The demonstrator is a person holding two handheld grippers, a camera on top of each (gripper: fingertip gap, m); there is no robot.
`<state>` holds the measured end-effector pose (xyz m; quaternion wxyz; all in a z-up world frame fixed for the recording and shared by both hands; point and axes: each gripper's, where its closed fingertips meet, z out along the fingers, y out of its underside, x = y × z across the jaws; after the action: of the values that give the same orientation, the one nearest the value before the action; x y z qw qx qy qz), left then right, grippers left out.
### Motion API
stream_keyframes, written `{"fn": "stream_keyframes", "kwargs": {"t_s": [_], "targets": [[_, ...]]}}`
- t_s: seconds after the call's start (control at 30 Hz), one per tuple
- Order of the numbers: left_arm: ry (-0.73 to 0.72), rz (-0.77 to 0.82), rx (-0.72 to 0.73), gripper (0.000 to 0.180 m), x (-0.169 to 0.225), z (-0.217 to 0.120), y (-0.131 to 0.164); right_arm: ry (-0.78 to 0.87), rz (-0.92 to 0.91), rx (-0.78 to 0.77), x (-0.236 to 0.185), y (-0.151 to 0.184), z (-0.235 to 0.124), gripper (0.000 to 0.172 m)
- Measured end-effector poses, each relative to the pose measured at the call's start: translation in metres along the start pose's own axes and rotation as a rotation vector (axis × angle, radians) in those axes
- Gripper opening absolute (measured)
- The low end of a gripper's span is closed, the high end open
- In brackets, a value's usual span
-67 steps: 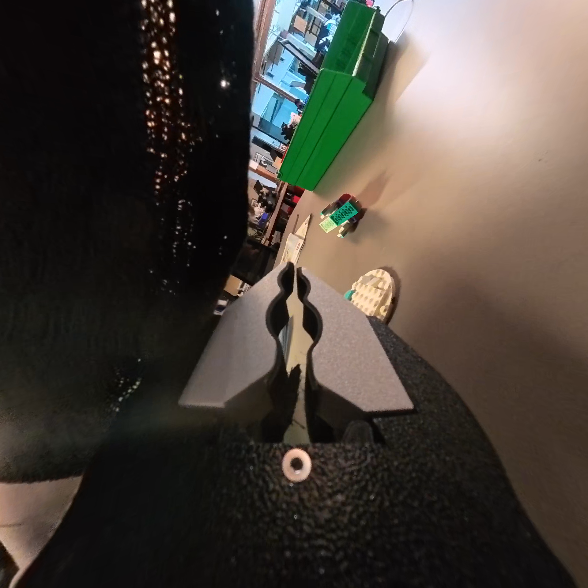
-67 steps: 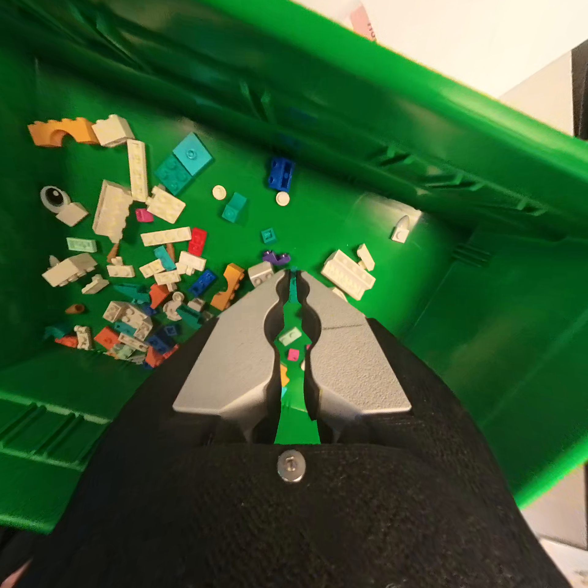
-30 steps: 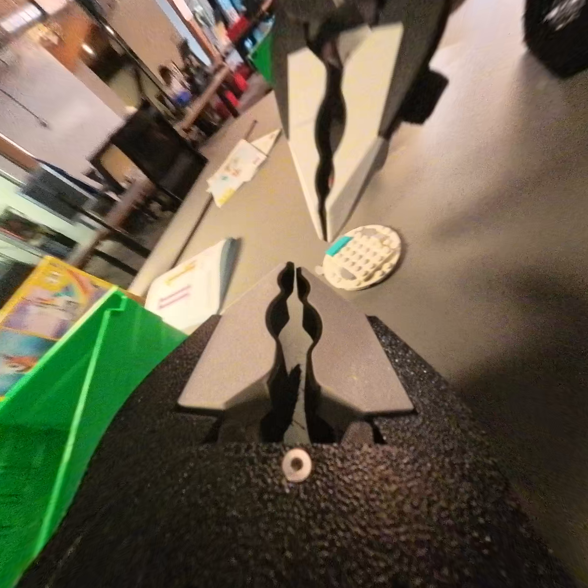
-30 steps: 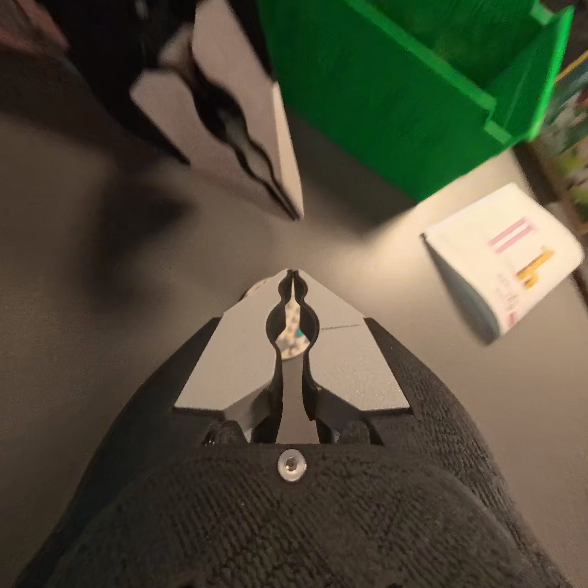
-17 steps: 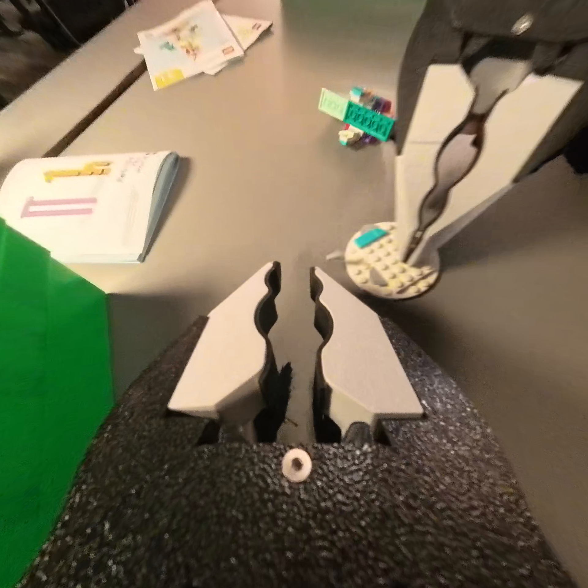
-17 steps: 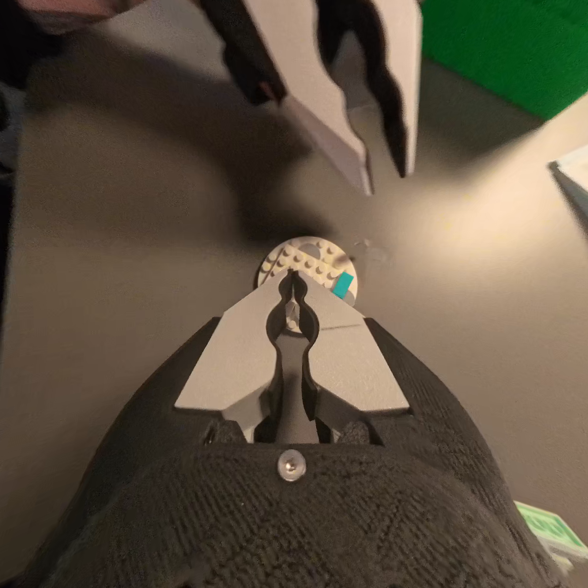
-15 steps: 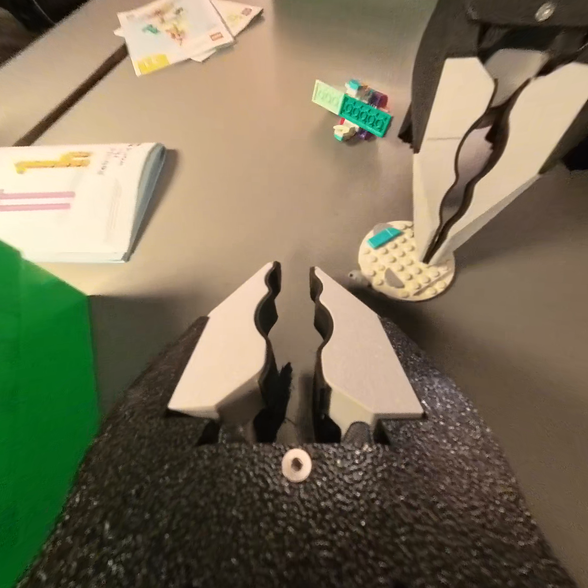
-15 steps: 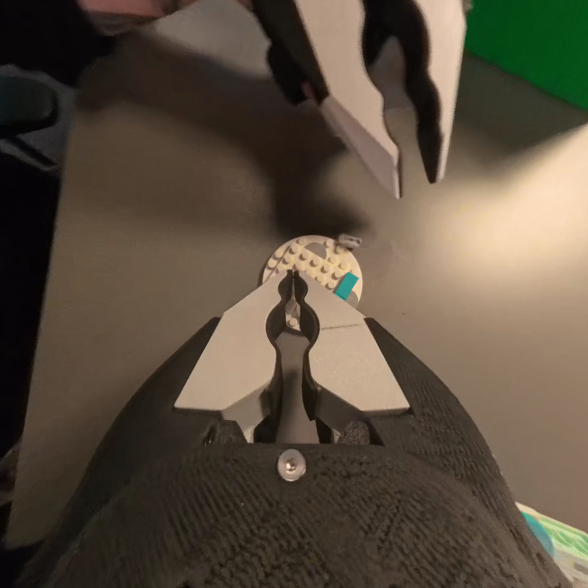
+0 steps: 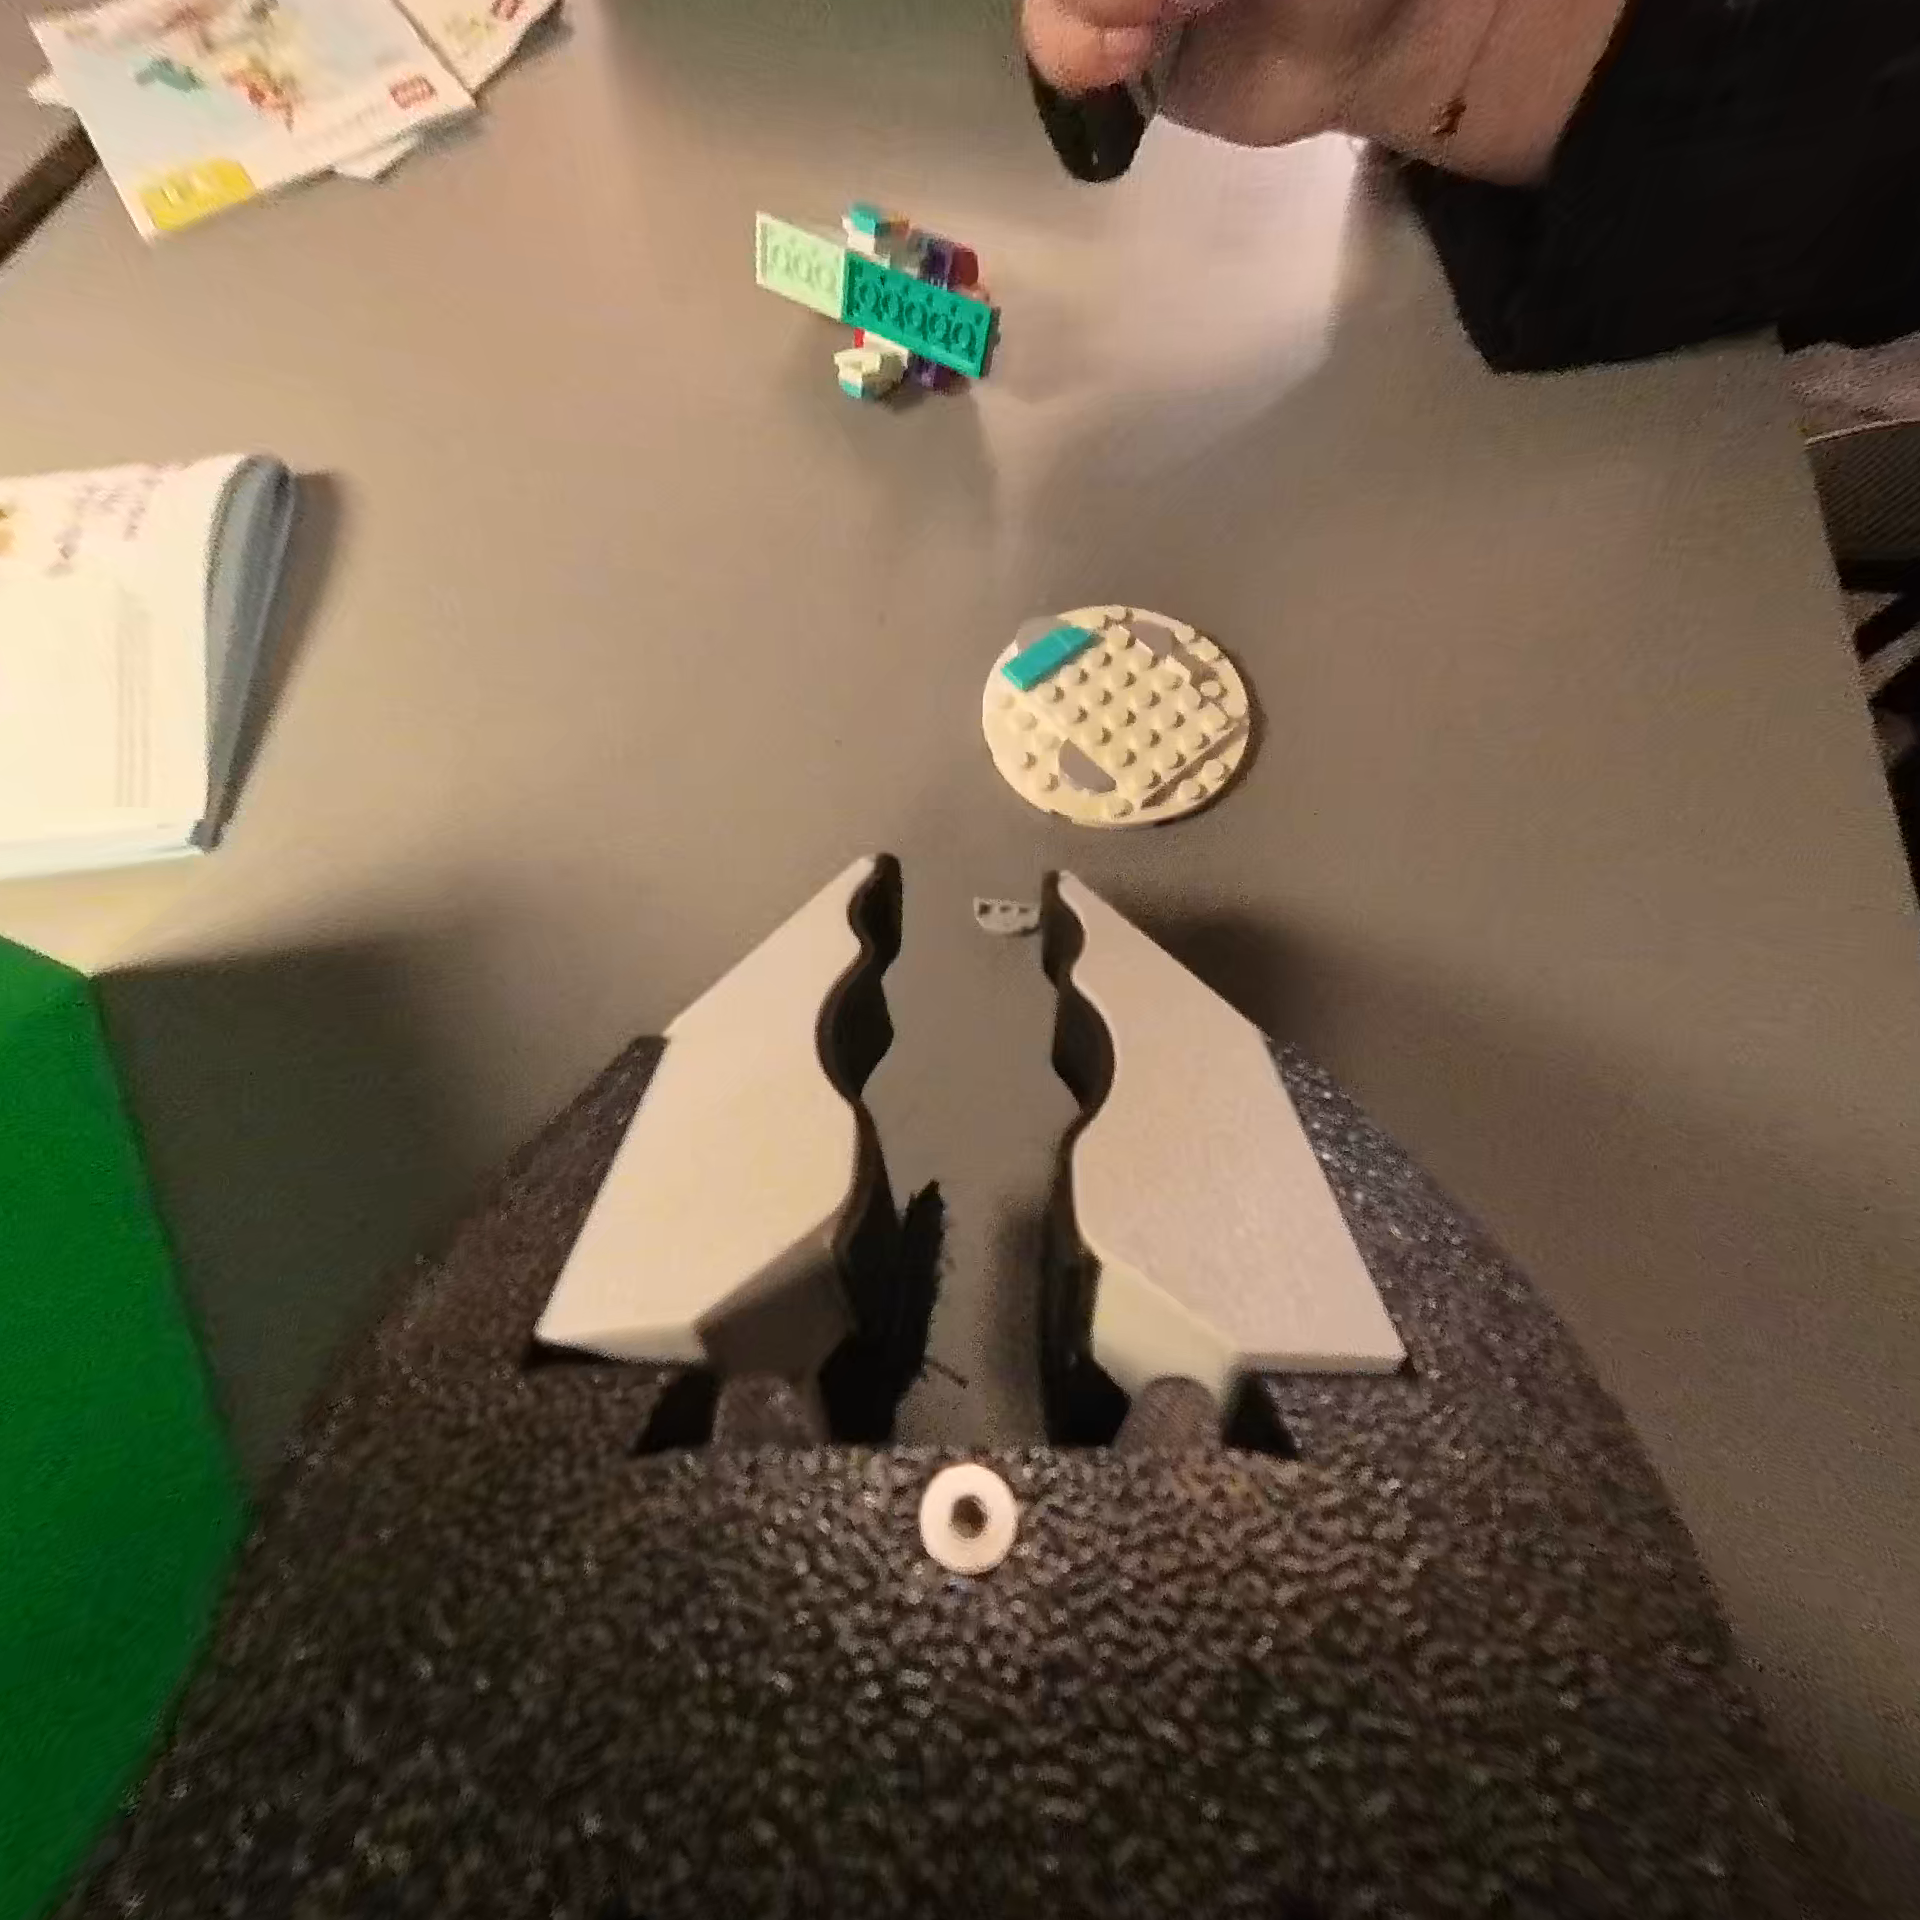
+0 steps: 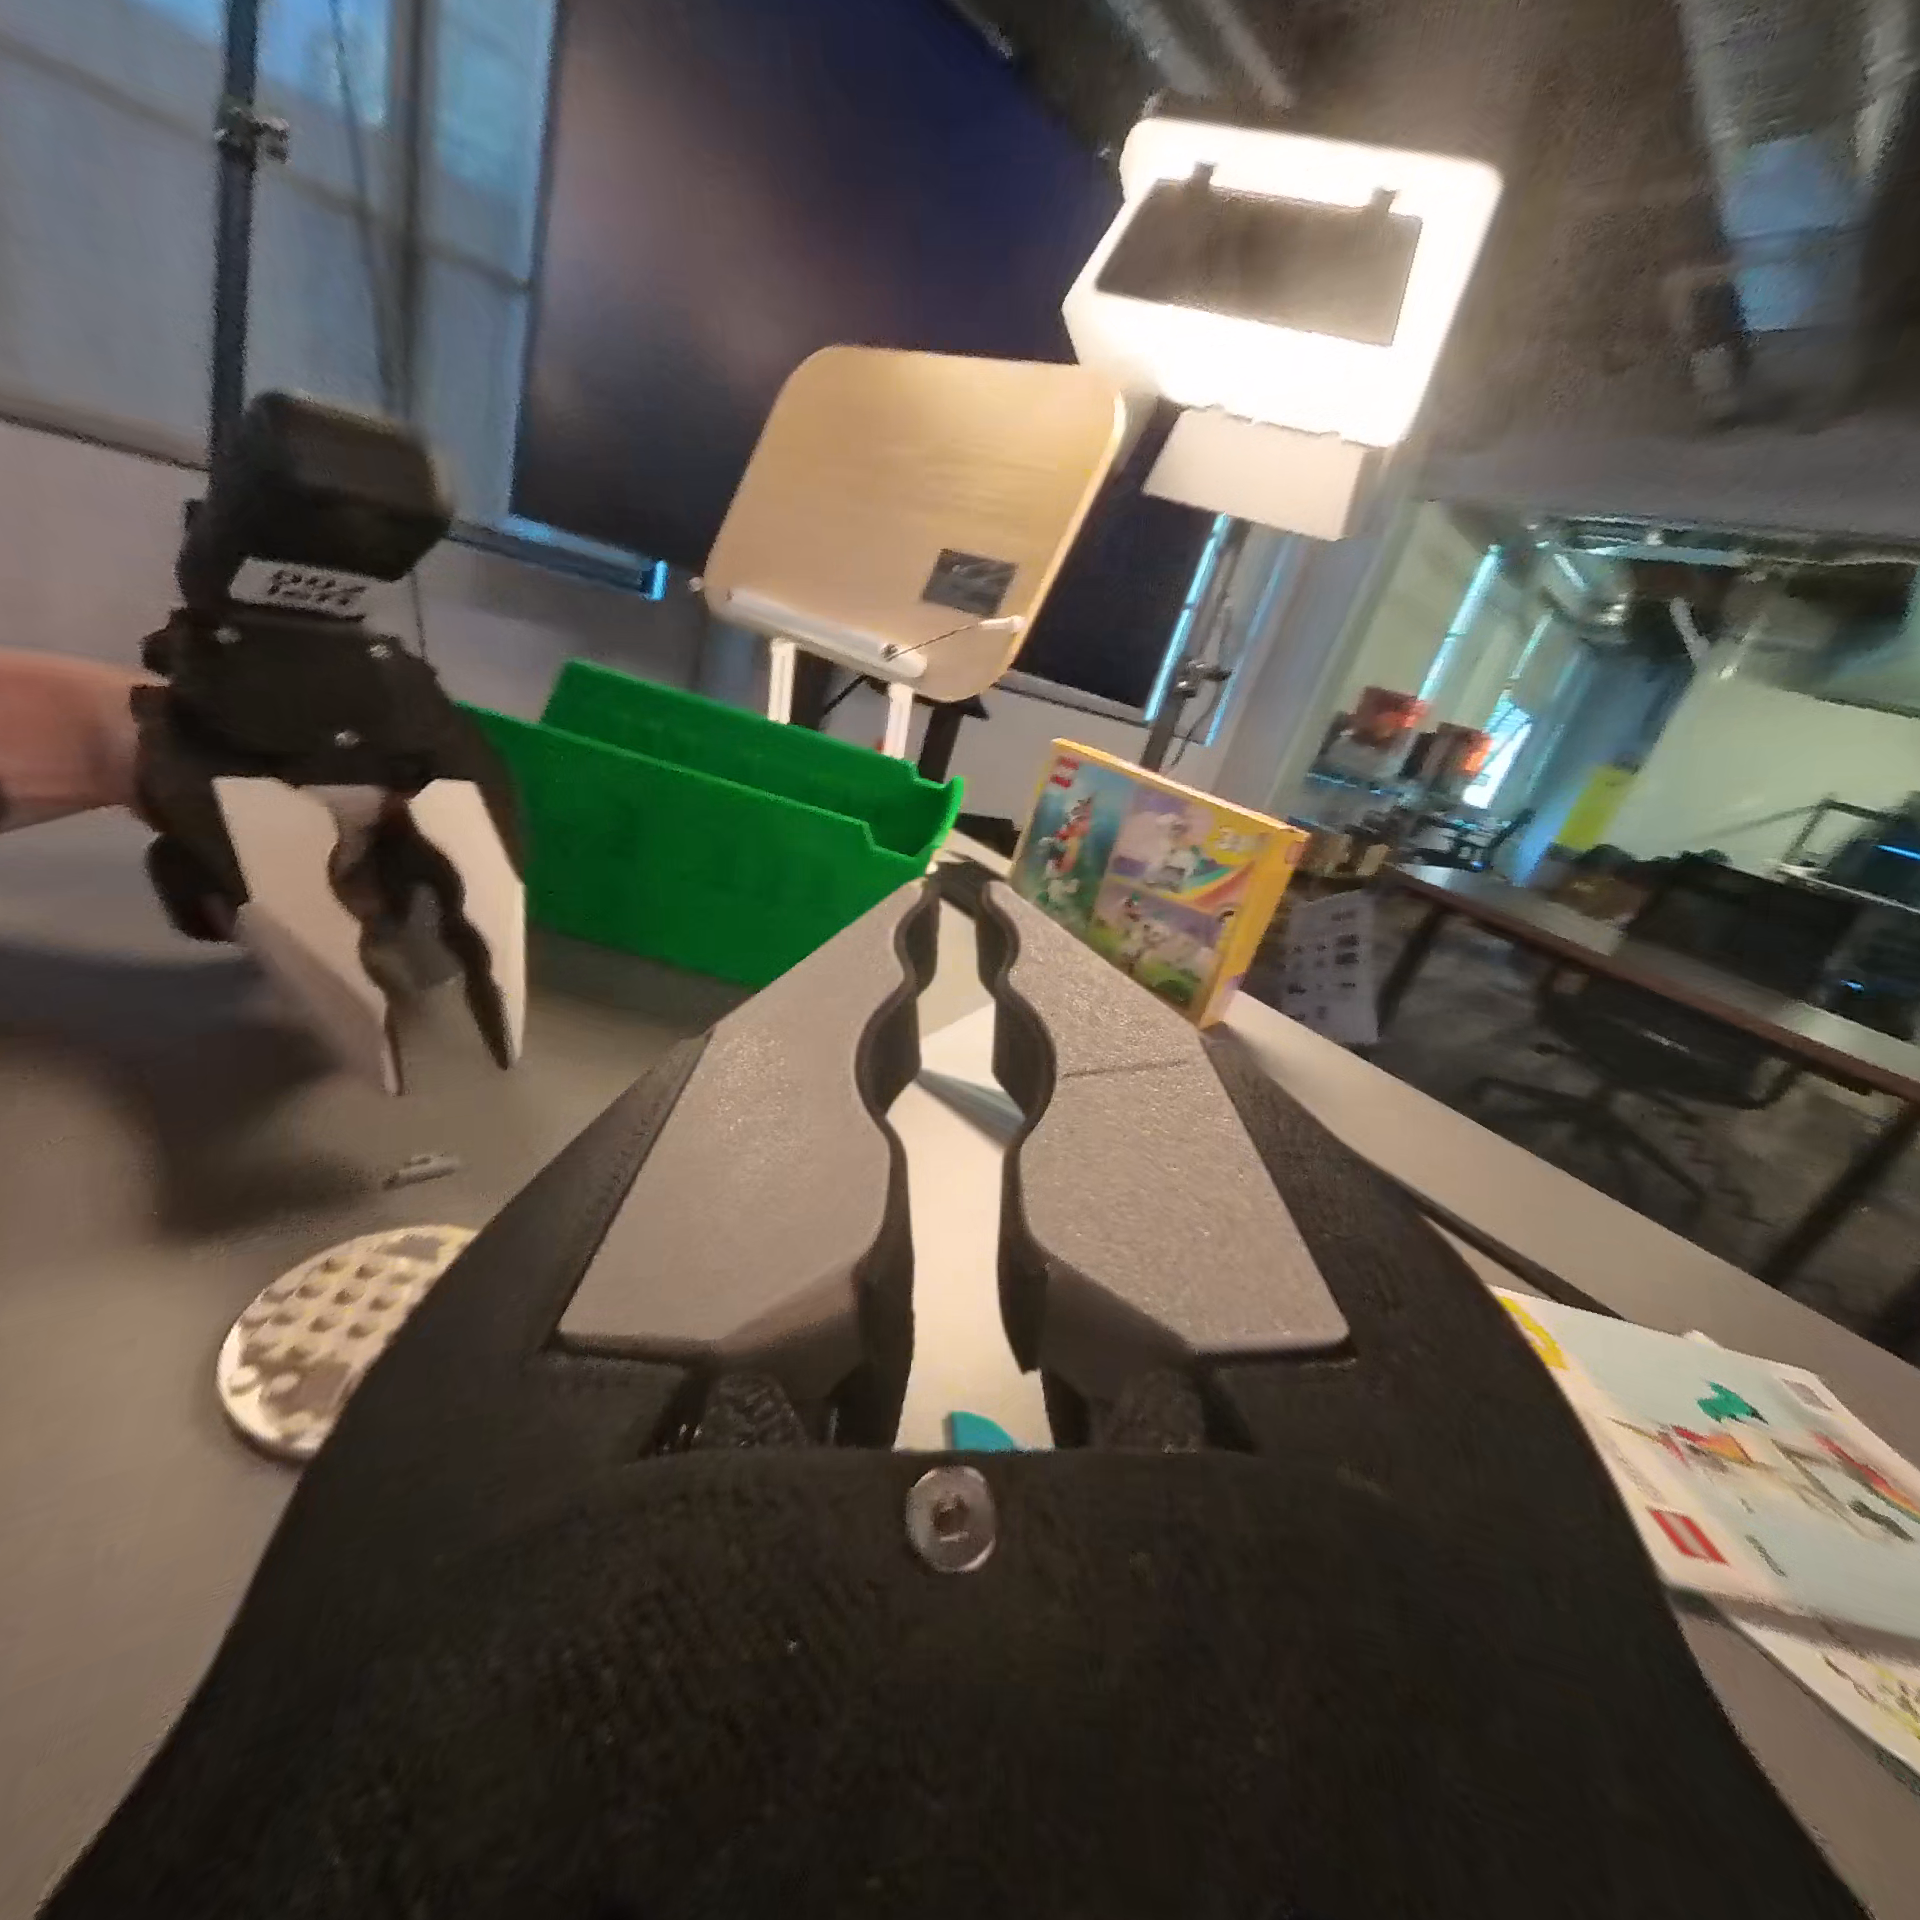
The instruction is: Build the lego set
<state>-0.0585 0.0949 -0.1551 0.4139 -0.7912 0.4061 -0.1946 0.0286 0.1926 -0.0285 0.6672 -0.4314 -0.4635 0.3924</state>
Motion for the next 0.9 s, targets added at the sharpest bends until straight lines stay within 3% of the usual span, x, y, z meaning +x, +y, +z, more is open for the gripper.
{"fn": "stream_keyframes", "kwargs": {"t_s": [0.1, 0.23, 0.43, 0.57, 0.8, 0.9], "targets": [[0.044, -0.044, -0.016, 0.025, 0.004, 0.004, 0.006, 0.037, 0.002, 0.009, 0.005, -0.001, -0.001, 0.004], [0.036, -0.001, -0.091, 0.015, 0.007, 0.011, 0.018, 0.03, -0.027, -0.018, 0.0, 0.005, 0.001, 0.004], [0.078, -0.07, -0.066, 0.024, 0.009, 0.016, 0.014, 0.012, -0.06, -0.038, -0.007, 0.01, 0.004, 0.004], [0.046, -0.009, -0.097, 0.012, 0.008, 0.02, 0.016, 0.004, -0.062, -0.046, -0.009, 0.012, 0.005, 0.004], [0.061, -0.033, -0.088, 0.011, 0.009, 0.018, 0.017, 0.003, -0.064, -0.058, -0.009, 0.016, 0.005, 0.004], [0.022, 0.025, -0.066, 0.0, 0.006, 0.014, 0.014, 0.005, -0.064, -0.058, -0.009, 0.016, 0.005, 0.004]]}}
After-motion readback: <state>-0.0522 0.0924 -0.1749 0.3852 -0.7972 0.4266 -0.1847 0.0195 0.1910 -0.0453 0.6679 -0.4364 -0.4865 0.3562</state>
